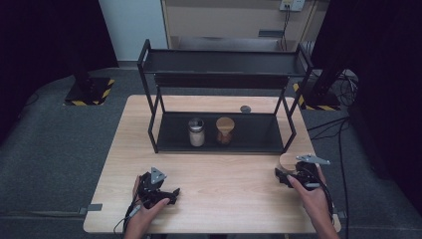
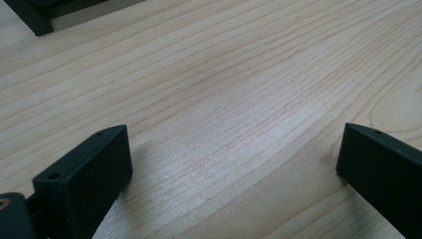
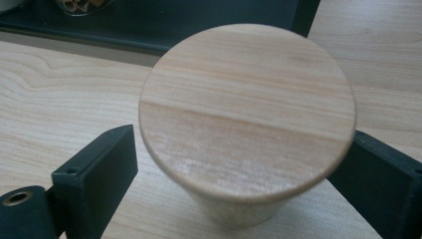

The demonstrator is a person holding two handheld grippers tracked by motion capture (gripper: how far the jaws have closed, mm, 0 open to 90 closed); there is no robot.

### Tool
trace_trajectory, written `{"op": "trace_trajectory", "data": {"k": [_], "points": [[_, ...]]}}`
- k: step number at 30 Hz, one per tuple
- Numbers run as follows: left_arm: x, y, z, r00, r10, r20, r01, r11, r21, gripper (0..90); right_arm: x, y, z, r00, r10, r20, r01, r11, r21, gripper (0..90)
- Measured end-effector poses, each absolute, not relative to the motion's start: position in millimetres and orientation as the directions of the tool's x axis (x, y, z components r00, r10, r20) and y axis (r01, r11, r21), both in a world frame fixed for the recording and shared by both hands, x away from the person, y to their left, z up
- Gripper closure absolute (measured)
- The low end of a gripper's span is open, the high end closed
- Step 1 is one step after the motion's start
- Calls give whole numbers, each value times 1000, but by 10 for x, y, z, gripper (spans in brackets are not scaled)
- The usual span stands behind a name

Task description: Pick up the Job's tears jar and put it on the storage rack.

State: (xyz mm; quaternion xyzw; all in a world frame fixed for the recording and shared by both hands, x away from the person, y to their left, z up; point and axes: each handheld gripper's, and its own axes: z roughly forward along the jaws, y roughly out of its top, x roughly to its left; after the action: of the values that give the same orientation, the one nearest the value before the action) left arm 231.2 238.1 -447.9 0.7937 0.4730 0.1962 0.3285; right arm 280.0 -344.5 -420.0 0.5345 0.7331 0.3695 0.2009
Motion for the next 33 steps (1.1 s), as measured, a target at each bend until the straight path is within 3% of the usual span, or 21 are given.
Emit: {"op": "trace_trajectory", "data": {"k": [33], "points": [[2312,2381,-4479,476,880,1,622,-337,707,0,2832,-3286,-4226,-321,946,38,612,176,771,250]]}}
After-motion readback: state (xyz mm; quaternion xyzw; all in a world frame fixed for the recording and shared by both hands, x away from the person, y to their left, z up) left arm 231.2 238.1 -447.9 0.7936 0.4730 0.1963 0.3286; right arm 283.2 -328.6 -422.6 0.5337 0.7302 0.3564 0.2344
